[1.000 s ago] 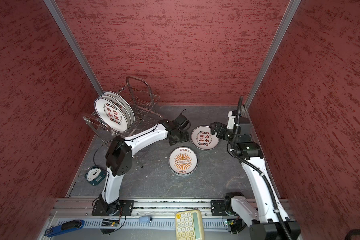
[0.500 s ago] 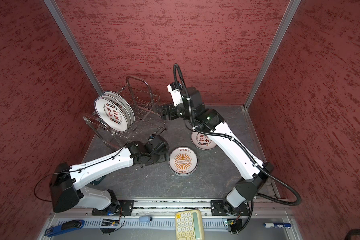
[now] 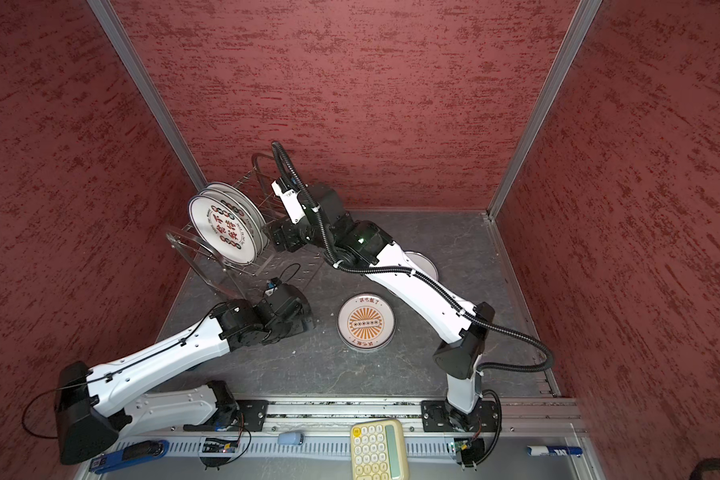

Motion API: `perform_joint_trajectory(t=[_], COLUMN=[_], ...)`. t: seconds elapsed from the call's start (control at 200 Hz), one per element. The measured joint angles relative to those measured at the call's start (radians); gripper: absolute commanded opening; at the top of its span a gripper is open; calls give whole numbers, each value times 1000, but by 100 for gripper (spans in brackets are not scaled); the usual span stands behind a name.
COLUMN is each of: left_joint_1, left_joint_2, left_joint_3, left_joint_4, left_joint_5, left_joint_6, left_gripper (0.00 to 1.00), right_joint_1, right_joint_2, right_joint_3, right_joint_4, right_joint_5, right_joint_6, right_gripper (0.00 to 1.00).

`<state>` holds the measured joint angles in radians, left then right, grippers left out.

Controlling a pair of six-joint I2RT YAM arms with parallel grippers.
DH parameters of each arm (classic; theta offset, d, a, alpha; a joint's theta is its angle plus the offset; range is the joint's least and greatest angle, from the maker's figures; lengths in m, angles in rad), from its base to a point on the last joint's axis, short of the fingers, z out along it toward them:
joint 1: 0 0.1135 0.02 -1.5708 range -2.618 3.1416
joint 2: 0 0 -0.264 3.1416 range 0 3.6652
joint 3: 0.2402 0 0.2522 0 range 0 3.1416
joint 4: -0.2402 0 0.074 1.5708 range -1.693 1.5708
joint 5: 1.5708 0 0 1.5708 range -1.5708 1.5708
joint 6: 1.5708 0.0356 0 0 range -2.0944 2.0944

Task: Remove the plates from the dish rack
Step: 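Reach the right gripper to the rack while left gripper draws back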

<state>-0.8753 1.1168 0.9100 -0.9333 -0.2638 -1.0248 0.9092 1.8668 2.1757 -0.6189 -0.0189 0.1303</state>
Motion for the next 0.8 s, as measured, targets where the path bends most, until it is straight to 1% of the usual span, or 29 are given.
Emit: perform_joint_trajectory(t=[0.306,0.466,0.641,0.796], left_joint_1=[18,29,40,47], left_joint_2=[-92,-104,-104,-104], left_joint_3=[-73,-92,-97,-103], left_joint_4=[-10,-10,-9,-8], left_joint_5=[1,3,8,13], left_joint_6=[-8,-10,-11,-10], left_gripper=[99,99,99,99], right_joint_1=[4,4,4,6], right_joint_2=[140,195,230,270], right_joint_3=[171,234,272,330], right_joint_4=[-7,-23,-31,-33], right_joint_5=[27,28,31,30], right_joint_6=[3,7,6,2], right_gripper=[76,66,51,43])
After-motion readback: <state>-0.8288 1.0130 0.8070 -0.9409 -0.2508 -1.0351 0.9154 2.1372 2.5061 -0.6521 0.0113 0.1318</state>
